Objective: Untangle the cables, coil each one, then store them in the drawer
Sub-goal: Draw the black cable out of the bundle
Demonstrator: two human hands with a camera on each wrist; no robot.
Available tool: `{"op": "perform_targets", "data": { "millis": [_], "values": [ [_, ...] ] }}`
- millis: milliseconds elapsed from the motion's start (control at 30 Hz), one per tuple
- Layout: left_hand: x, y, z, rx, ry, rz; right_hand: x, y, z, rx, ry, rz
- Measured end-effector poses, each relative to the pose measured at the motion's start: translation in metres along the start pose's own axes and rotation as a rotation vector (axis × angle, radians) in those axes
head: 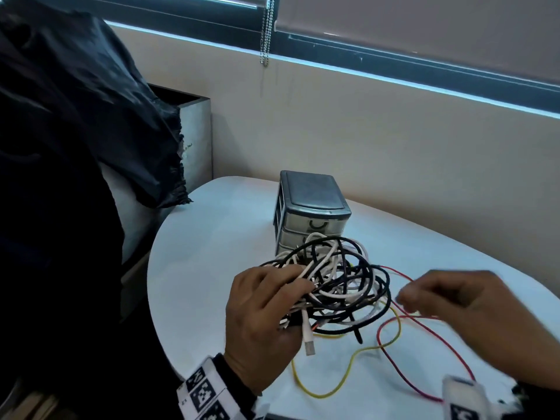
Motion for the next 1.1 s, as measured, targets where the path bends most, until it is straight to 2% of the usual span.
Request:
{"op": "perform_targets", "data": {
  "millis": [100, 200, 300, 433, 500, 567, 667, 733, 800, 900, 933, 1000, 1100],
  "values": [
    [-0.002, 0.0, 0.008, 0.064, 0.013, 0.101, -0.001, 0.014, -0.031, -0.152, 0.037, -0.011],
    [-0.002, -0.001, 0.02, 0.119, 0.026, 0.177, 0.014, 0.035, -0.013, -0.099, -0.052, -0.091],
    [-0.009, -0.002, 0.026, 0.16, 0.039, 0.258, 0.033, 0.052, 0.014, 0.029, -0.201, -0.197],
    [-0.016, 0.0, 0.023, 0.196, 0.027, 0.296, 0.037, 0.058, 0.056, 0.366, -0.552, -0.285],
    [-0.014, 0.0, 0.022, 0.217, 0.019, 0.301, 0.035, 0.057, 0.063, 0.427, -0.677, -0.268],
    [-0.009, -0.001, 0.022, 0.235, -0.019, 0.264, 0.042, 0.053, 0.067, 0.434, -0.706, -0.28],
    [0.006, -0.004, 0.025, 0.305, -0.055, 0.087, 0.05, 0.053, 0.064, 0.356, -0.631, -0.287],
    [0.011, -0.005, 0.029, 0.363, -0.044, 0.032, 0.05, 0.055, 0.062, 0.282, -0.57, -0.291],
    [0.007, -0.005, 0.029, 0.348, -0.024, 0.079, 0.046, 0.062, 0.054, 0.178, -0.457, -0.257],
    [-0.001, -0.003, 0.023, 0.295, 0.016, 0.156, 0.017, 0.083, 0.013, -0.055, -0.072, -0.002],
    [-0.002, -0.003, 0.022, 0.281, 0.026, 0.164, 0.009, 0.086, 0.007, -0.079, -0.028, 0.032],
    [-0.003, -0.001, 0.021, 0.265, 0.038, 0.182, 0.01, 0.082, 0.013, -0.021, -0.212, -0.05],
    [-0.008, -0.003, 0.024, 0.288, 0.023, 0.203, 0.038, 0.048, 0.055, 0.062, -0.681, -0.461]
  ]
}}
Point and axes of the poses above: each hand's wrist, its own y-axis towards the middle knuckle, its own z-axis out of the palm, x = y × z, the point moved 9 cm from there along y, towards the middle knuckle, and after that the axes turned 5 degrees about z, right-handed, at the moved point
